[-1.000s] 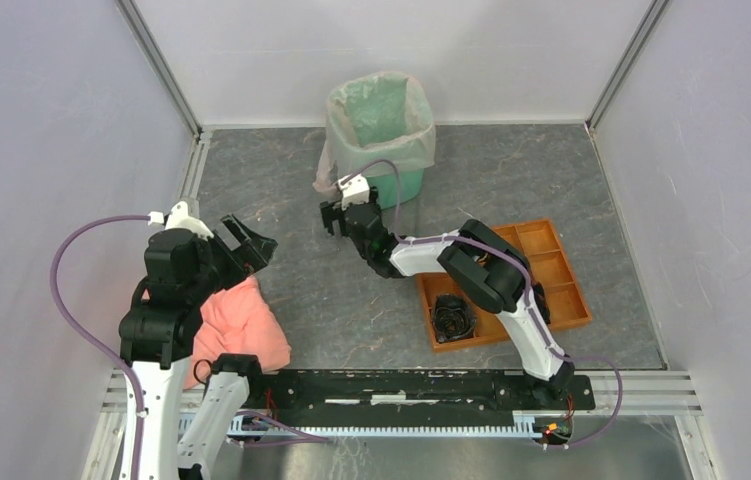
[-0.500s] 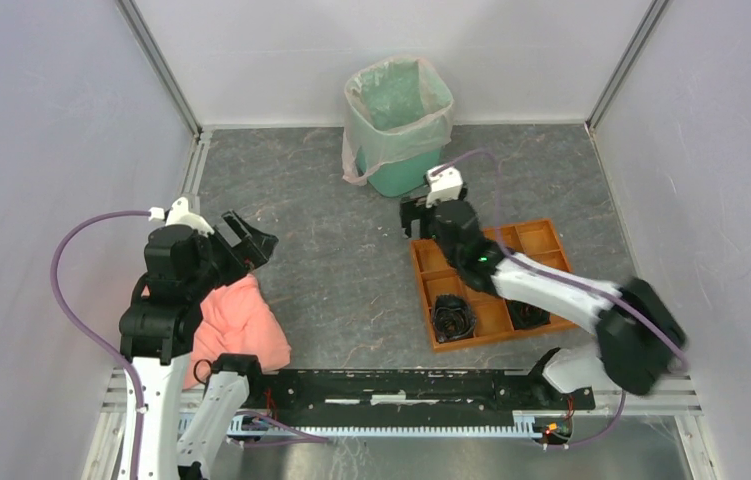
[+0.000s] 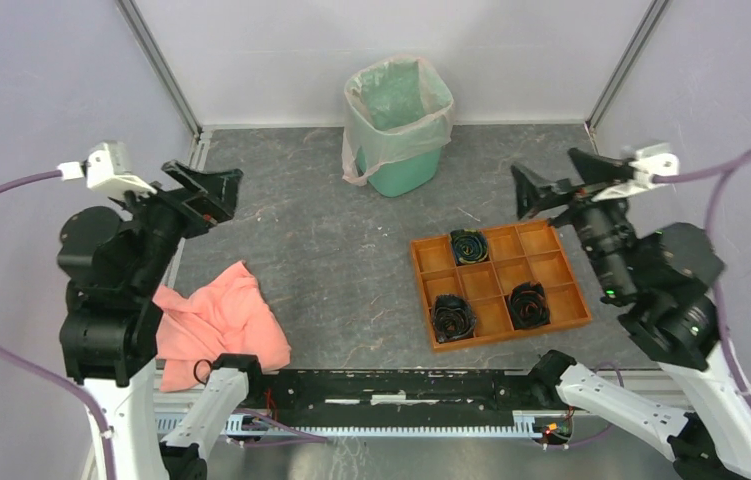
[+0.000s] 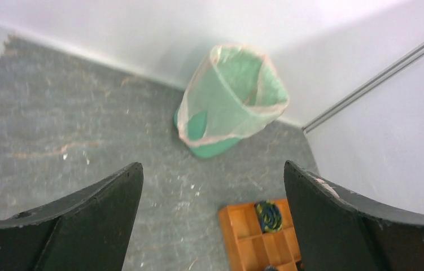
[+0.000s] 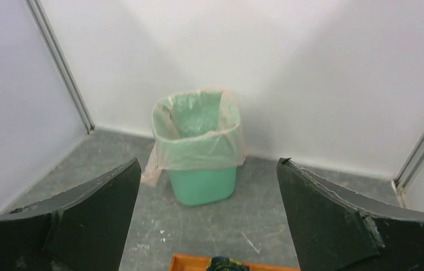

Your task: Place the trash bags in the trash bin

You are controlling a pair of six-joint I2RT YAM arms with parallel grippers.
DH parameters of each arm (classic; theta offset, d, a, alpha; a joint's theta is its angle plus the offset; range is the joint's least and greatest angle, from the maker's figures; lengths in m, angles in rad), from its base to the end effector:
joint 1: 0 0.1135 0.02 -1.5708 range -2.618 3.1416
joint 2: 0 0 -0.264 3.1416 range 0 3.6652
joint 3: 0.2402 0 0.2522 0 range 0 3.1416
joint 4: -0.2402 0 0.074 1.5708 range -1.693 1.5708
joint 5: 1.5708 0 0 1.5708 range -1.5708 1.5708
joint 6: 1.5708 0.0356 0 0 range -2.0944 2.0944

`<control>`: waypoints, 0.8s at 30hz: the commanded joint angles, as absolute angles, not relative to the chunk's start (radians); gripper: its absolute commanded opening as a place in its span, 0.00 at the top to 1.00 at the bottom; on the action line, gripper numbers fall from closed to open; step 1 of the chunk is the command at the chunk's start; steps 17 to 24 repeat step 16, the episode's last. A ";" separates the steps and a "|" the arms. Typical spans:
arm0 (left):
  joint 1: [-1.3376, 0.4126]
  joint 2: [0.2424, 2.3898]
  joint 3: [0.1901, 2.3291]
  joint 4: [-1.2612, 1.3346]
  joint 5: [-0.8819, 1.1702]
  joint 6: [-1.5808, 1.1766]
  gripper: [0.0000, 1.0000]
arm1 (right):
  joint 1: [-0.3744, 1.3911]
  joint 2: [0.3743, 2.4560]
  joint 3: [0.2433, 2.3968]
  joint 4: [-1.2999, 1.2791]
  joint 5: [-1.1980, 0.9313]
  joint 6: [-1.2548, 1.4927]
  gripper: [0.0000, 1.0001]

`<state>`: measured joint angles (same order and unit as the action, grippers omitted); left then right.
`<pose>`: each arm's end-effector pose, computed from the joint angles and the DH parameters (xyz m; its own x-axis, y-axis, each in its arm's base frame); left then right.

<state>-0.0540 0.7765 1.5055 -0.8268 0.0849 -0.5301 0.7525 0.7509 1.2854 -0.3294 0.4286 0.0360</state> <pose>0.0831 -0.0075 0.4957 -0.1539 -0.4962 -0.8545 0.0698 0.8571 -0.5103 0.0914 0.0653 0.4917 0.1369 0.1730 -0.9754 -0.3298 0.9364 0.1198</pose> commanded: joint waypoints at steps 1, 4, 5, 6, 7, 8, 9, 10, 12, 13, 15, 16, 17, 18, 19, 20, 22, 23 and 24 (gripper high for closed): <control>-0.055 0.790 1.616 -0.762 0.041 -0.451 0.00 | 0.751 0.718 1.330 -0.411 0.462 -0.053 0.02; -0.055 0.781 1.644 -0.761 0.022 -0.438 0.00 | 0.750 0.702 1.331 -0.404 0.483 -0.061 0.02; -0.054 0.777 1.649 -0.762 0.013 -0.435 0.00 | 0.751 0.701 1.331 -0.403 0.491 -0.061 0.02; -0.054 0.776 1.654 -0.766 0.007 -0.431 0.00 | 0.752 0.700 1.331 -0.402 0.495 -0.061 0.02; -0.055 0.776 1.657 -0.770 0.006 -0.428 0.00 | 0.752 0.702 1.333 -0.404 0.496 -0.059 0.02; -0.055 0.775 1.659 -0.774 0.006 -0.424 0.00 | 0.752 0.703 1.337 -0.406 0.498 -0.054 0.02; -0.055 0.775 1.659 -0.775 0.005 -0.422 0.00 | 0.751 0.704 1.340 -0.406 0.496 -0.049 0.02; -0.056 0.772 1.656 -0.775 0.005 -0.420 0.00 | 0.752 0.704 1.341 -0.406 0.496 -0.044 0.02; -0.056 0.770 1.652 -0.775 0.007 -0.418 0.00 | 0.751 0.702 1.335 -0.405 0.473 -0.046 0.02; -0.057 0.768 1.651 -0.775 0.008 -0.417 0.00 | 0.751 0.691 1.309 -0.381 0.429 -0.079 0.02; -0.058 0.768 1.651 -0.772 0.014 -0.417 0.00 | 0.752 0.686 1.293 -0.373 0.458 -0.065 0.02; -0.059 0.770 1.654 -0.769 0.021 -0.417 0.00 | 0.751 0.692 1.309 -0.386 0.466 -0.064 0.02; -0.059 0.770 1.654 -0.769 0.021 -0.417 0.00 | 0.751 0.692 1.309 -0.386 0.466 -0.064 0.02; -0.059 0.770 1.654 -0.769 0.021 -0.417 0.00 | 0.751 0.692 1.309 -0.386 0.466 -0.064 0.02; -0.059 0.770 1.654 -0.769 0.021 -0.417 0.00 | 0.751 0.692 1.309 -0.386 0.466 -0.064 0.02; -0.059 0.770 1.654 -0.769 0.021 -0.417 0.00 | 0.751 0.692 1.309 -0.386 0.466 -0.064 0.02; -0.059 0.770 1.654 -0.769 0.021 -0.417 0.00 | 0.751 0.692 1.309 -0.386 0.466 -0.064 0.02; -0.059 0.770 1.654 -0.769 0.021 -0.417 0.00 | 0.751 0.692 1.309 -0.386 0.466 -0.064 0.02; -0.059 0.770 1.654 -0.769 0.021 -0.417 0.00 | 0.751 0.692 1.309 -0.386 0.466 -0.064 0.02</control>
